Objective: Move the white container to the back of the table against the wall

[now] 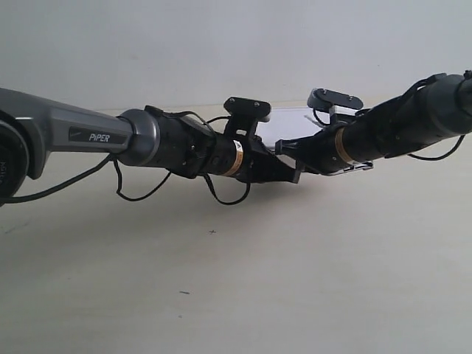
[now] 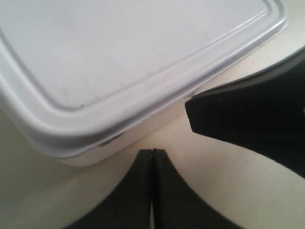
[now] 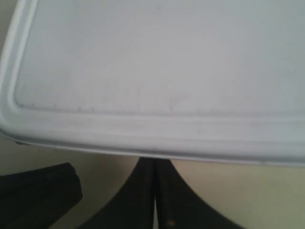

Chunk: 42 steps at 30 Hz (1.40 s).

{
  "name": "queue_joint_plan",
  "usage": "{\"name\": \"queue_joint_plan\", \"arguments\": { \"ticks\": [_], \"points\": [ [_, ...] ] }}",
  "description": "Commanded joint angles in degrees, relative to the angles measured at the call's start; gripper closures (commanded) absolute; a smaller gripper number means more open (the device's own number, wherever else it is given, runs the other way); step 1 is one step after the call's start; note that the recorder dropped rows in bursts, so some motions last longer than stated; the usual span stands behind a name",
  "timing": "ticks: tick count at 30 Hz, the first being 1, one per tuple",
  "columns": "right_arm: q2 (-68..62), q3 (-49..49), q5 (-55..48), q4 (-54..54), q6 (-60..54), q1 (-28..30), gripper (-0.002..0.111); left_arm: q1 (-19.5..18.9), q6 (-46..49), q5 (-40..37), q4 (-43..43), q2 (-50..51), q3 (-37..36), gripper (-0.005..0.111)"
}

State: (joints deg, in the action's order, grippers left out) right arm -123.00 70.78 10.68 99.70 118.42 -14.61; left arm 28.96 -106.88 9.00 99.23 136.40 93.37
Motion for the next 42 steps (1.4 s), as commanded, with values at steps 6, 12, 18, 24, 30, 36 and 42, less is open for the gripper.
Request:
{"name": "queue_joint_plan", "arguments": {
  "ticks": [6,12,18,24,30,36,42],
  "points": [
    [-3.8,4.5,-1.3,0.2,0.0,0.0,0.108,-1.6,0.2,-0.8,0.5,1.8,2.2,0.107],
    [-5.9,7.5,-1.1,0.2,0.1,0.0,0.108,-2.2,0.2,-0.8,0.7,2.6,3.8,0.107],
    [-7.6,10.1,-1.3,0.2,0.1,0.0,0.108,-2.7,0.2,-0.7,0.7,3.2,4.7,0.107],
    [-8.1,12.4,-2.2,0.2,0.2,0.0,0.108,-2.7,0.2,2.9,0.7,3.2,4.7,0.107],
    [-8.2,13.6,-4.2,0.2,0.2,0.0,0.108,-2.7,0.1,2.3,0.7,-0.3,1.4,0.107],
    [-9.4,15.7,-5.0,0.2,0.1,0.0,0.108,-2.7,0.1,1.8,0.7,-7.3,-6.8,0.107],
    [-11.8,19.7,-4.3,0.2,0.2,0.0,0.108,-2.7,0.1,1.8,0.7,-15.4,-15.0,0.107]
  ]
}}
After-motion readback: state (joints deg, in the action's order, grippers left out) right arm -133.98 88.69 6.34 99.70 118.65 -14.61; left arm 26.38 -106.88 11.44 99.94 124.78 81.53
